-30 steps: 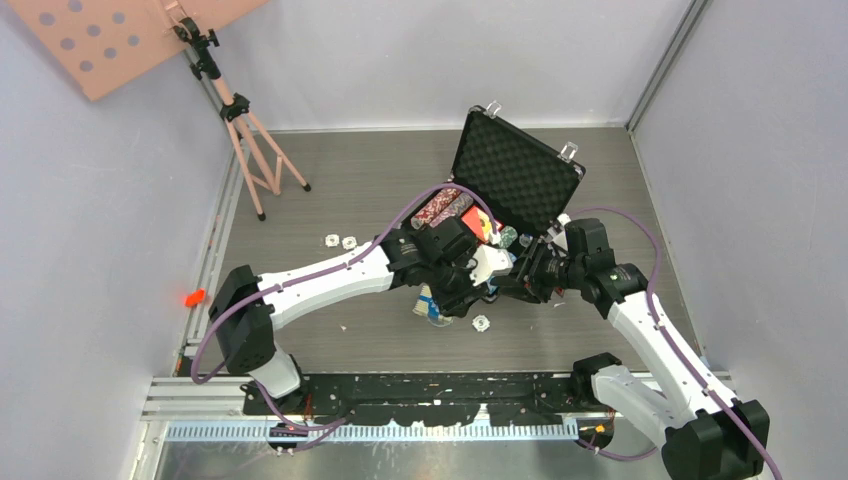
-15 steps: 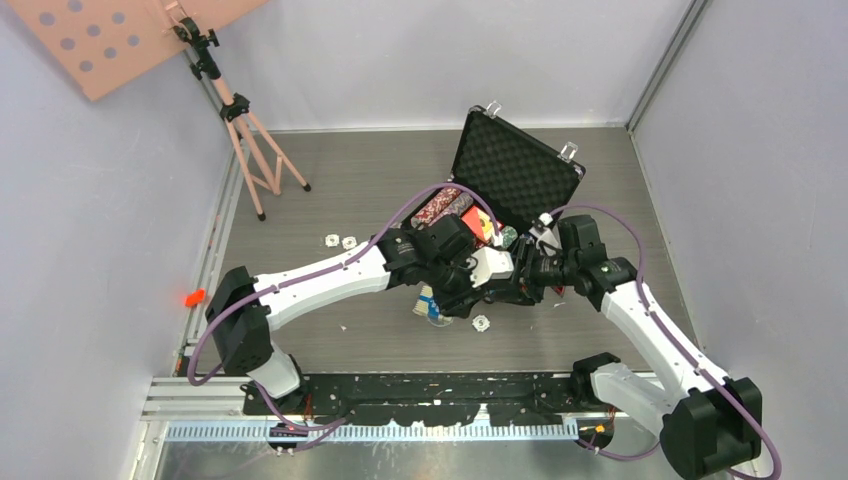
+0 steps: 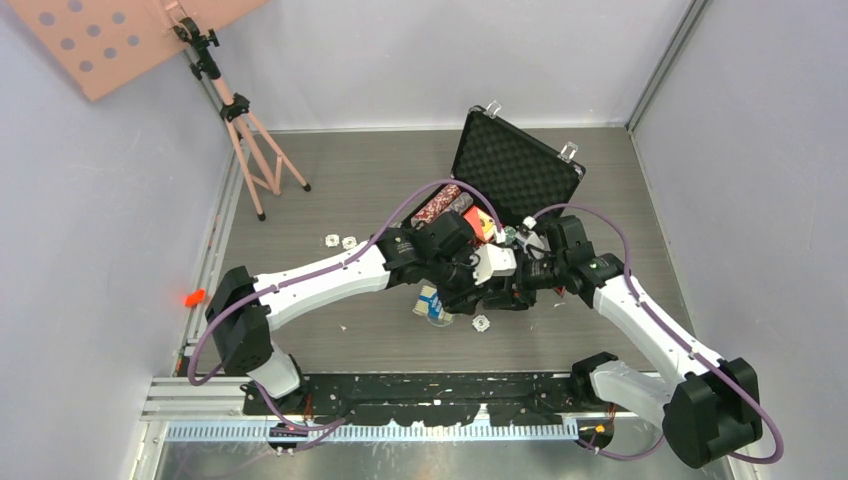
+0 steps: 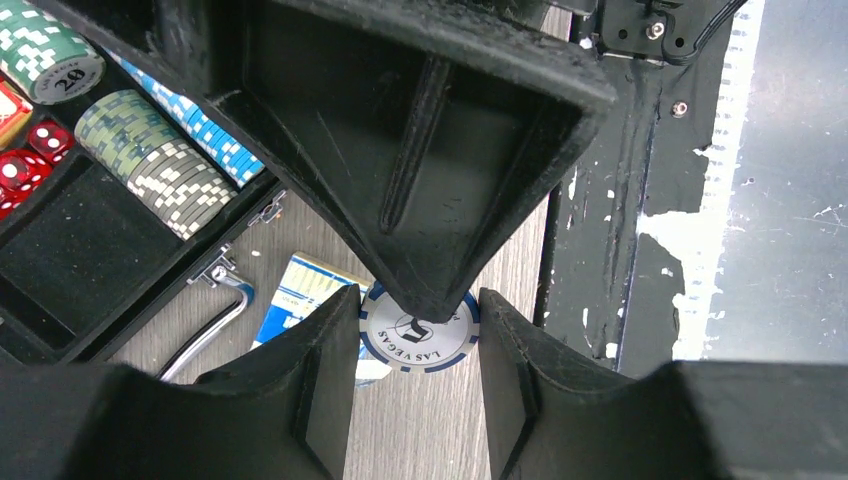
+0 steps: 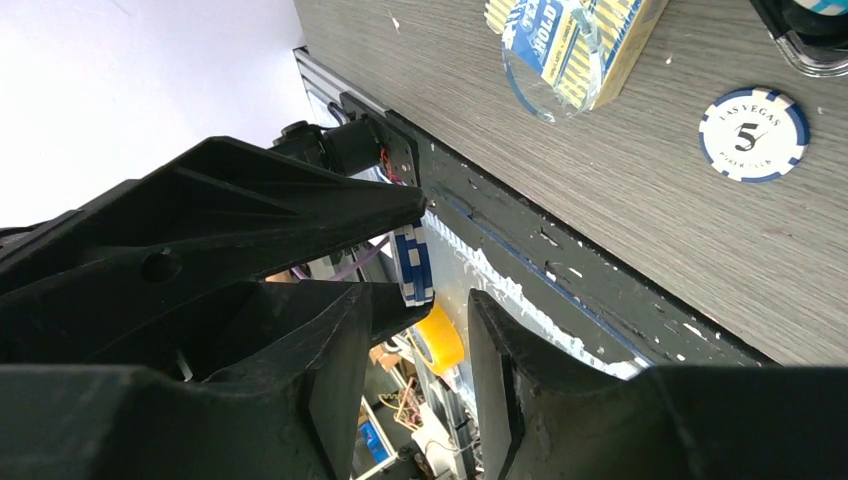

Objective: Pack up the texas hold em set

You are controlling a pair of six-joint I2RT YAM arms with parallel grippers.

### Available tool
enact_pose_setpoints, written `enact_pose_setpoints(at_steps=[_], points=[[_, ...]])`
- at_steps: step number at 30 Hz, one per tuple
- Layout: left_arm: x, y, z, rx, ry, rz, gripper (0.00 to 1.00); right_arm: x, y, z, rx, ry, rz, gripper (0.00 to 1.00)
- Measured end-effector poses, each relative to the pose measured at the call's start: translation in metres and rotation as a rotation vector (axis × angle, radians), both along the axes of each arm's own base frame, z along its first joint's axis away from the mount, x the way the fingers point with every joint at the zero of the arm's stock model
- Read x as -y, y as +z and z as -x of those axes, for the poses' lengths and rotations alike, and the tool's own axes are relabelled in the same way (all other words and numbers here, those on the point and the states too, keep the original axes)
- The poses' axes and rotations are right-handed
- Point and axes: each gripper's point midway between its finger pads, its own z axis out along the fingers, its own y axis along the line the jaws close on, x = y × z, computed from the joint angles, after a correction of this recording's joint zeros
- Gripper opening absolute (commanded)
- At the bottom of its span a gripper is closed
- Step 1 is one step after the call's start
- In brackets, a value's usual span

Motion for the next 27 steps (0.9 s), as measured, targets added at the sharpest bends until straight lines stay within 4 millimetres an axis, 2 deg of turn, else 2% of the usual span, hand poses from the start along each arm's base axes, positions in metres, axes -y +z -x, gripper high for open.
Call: enact_pose_setpoints(at_steps=[8,11,12,13,14,17,20,23,27], points=[[0.007,0.005,0.0,0.006,-0.017,0.039,0.0,-0.005,0.0,-0.001,0.001,0.018,-0.013,0.36],[0.011,0.008,0.0,0.007,-0.025,0.056,0.0,-0.006,0.001,-0.002,0.007,0.02,-0.02,0.26],[0.011,0.009,0.0,0.007,-0.027,0.06,0.01,-0.006,0.002,-0.002,0.008,0.021,-0.021,0.18],[0.012,0.009,0.0,0.005,-0.029,0.064,0.09,-0.006,0.002,-0.002,0.008,0.02,-0.023,0.13],[0.013,0.01,0.0,0.005,-0.031,0.068,0.22,-0.006,0.002,-0.002,0.007,0.021,-0.024,0.04],[0.012,0.01,0.001,-0.006,-0.029,0.071,0.62,-0.006,0.002,-0.002,0.025,0.031,-0.023,0.01],[0.015,0.012,-0.002,-0.008,-0.013,0.089,0.84,-0.003,0.0,-0.006,0.036,0.018,0.021,0.01],[0.016,0.014,-0.005,-0.011,0.022,0.113,0.93,0.008,-0.006,-0.018,0.07,-0.011,0.146,0.01],[0.007,0.016,-0.009,-0.018,0.094,0.134,0.94,0.033,-0.009,-0.045,0.184,-0.091,0.35,0.01]])
